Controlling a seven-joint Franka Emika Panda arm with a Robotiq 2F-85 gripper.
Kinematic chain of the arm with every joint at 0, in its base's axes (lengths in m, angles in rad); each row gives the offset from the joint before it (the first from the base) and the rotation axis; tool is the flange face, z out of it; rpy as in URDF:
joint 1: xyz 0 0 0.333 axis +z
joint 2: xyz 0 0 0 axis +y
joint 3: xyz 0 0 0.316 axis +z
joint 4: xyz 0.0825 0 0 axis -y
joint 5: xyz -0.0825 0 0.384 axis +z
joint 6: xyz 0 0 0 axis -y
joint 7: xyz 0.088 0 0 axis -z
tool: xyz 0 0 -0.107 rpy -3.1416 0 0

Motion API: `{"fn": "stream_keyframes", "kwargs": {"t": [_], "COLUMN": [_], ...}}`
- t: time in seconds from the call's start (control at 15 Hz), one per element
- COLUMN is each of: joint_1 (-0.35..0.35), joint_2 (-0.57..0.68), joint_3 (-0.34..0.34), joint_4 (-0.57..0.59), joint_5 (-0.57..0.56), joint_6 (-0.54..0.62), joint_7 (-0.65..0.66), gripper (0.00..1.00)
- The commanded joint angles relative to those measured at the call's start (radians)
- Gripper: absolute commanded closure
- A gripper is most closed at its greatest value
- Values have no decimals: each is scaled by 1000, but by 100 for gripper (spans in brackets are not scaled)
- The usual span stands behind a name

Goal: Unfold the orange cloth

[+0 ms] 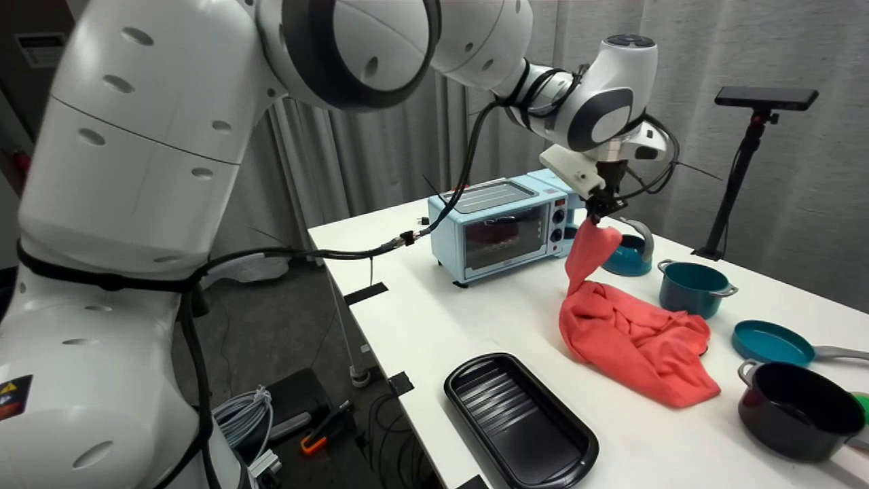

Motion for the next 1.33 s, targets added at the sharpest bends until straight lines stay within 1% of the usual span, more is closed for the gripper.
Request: {"fn": "stream_keyframes", "kwargs": {"t": [0.0,0.07,0.13,0.2,0.4,0.47,0.67,0.73,1.07,1.27], "joint_1": [5,1,-2,-4,-8,-9,9,12,13,15], "joint_2": [-138,-152,-160,-168,-189,-193,-197,-196,-155,-111], "joint_3": [39,53,66,74,88,89,62,54,3,-34], "joint_4": [-216,-242,-265,-285,-330,-339,-354,-358,-327,-291], "joint_5": [52,65,83,100,149,163,153,145,125,110], "joint_6": [22,-3,-22,-39,-94,-115,-130,-120,-71,-53], "joint_7": [-98,-121,-147,-169,-230,-247,-231,-220,-170,-111], "gripper": [98,66,64,58,34,27,5,1,0,0]}}
